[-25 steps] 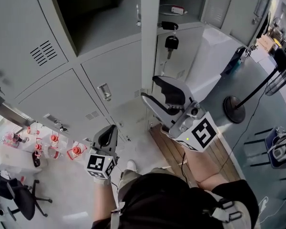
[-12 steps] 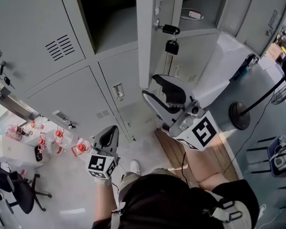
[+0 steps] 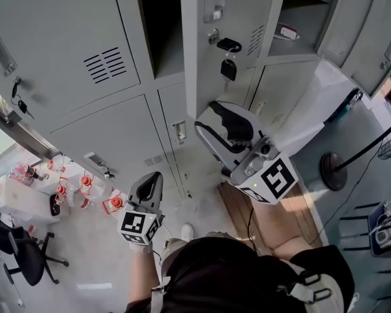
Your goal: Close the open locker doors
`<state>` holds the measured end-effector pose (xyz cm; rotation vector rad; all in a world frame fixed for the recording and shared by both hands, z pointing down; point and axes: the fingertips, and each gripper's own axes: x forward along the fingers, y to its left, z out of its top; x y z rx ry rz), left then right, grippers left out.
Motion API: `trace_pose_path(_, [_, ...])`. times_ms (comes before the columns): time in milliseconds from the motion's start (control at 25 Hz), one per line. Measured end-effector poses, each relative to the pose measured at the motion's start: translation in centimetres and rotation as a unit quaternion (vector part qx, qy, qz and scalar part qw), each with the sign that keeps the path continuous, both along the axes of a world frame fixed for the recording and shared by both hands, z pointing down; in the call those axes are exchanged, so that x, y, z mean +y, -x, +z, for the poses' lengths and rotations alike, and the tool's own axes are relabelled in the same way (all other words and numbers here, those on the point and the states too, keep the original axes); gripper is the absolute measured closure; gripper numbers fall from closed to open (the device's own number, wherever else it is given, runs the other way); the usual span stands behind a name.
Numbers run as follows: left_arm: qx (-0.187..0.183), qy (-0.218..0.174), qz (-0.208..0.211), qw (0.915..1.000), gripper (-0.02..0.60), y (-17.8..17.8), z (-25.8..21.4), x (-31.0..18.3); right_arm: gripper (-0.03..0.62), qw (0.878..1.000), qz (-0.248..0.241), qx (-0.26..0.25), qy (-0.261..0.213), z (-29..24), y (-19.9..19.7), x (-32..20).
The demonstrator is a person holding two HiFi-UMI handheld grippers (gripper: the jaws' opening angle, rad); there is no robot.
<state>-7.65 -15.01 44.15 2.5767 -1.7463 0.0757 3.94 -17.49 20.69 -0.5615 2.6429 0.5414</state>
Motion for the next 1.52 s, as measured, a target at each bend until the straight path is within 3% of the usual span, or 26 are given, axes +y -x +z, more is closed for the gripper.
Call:
trace_pose_path(880, [0.008, 0.002, -0.032, 0.9994, 0.572, 6.2, 0.8, -3.5, 0.436, 1.000, 0.015, 0.002, 0.022, -0.3, 5.7, -6.9])
trace_pose_path(1520, [0.011, 0.012, 0.001, 0.9999, 0.572, 6.4, 1.7, -4.3, 0.437, 0.997, 0.054, 0.018, 0.053, -0.4, 7.2, -9.4])
